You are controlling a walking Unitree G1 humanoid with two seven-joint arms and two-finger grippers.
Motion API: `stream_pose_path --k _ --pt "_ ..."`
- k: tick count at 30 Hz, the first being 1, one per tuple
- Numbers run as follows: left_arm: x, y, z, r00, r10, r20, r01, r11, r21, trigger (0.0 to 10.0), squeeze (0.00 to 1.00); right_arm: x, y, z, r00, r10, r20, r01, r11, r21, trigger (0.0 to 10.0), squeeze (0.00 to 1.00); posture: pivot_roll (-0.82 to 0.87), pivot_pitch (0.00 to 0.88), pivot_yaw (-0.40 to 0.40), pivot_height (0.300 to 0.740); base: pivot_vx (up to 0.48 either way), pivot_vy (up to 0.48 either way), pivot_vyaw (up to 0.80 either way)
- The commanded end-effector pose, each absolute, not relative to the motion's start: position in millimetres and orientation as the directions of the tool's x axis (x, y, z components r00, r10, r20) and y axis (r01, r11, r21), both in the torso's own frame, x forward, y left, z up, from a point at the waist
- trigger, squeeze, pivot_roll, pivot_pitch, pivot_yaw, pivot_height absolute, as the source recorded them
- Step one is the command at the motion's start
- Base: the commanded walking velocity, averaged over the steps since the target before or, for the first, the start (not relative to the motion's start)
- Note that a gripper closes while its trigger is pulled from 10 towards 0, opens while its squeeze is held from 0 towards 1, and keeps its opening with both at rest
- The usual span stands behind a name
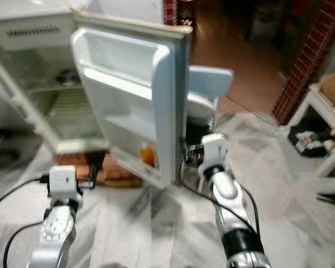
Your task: Restocking fridge
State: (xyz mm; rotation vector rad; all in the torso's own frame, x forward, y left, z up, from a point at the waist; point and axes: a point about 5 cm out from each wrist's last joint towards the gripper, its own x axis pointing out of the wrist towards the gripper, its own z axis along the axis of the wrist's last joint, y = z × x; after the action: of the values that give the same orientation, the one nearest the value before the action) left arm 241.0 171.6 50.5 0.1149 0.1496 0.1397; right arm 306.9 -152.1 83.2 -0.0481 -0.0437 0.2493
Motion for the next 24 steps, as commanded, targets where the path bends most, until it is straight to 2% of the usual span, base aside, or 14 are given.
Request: stream_pose_path --k 1,6,11,15,24 --pt "239.1 179.9 52.3 0.976 0.175 -0.129 -0.156 0.977 0.144 10.0 0.0 309.3 -144.8 88.8 0.962 0.267 0.064 -0.264 0.963 -0.051 10.0 0.0 0.0 0.011 0.037 0.74 0.0 0.0 0.73" --pt "236.7 183.0 51.8 0.975 0.179 -0.129 -0.162 0.978 0.131 10.0 0.0 309.3 -146.2 88.1 0.966 0.249 0.062 -0.246 0.968 -0.053 10.0 0.0 0.0 0.01 0.036 0.74 0.0 0.0 0.7" --pt "236.9 182.7 52.0 0.978 0.167 -0.124 -0.151 0.98 0.126 10.0 0.0 311.0 -149.7 86.6 0.98 0.194 0.053 -0.192 0.98 -0.05 10.0 0.0 0.0 0.013 0.036 0.74 0.0 0.0 0.0" --pt "237.2 181.1 52.3 0.981 0.154 -0.121 -0.139 0.983 0.122 10.0 0.0 313.7 -154.1 87.5 0.987 0.148 0.054 -0.143 0.986 -0.083 10.0 0.0 -0.01 0.012 0.038 0.74 0.265 0.0 0.0" --pt "237.4 179.5 52.0 0.982 0.146 -0.123 -0.132 0.985 0.116 10.0 0.0 314.7 -155.7 87.7 0.989 0.137 0.054 -0.131 0.987 -0.091 10.0 0.0 -0.01 0.014 0.036 0.74 0.304 0.0 0.0"
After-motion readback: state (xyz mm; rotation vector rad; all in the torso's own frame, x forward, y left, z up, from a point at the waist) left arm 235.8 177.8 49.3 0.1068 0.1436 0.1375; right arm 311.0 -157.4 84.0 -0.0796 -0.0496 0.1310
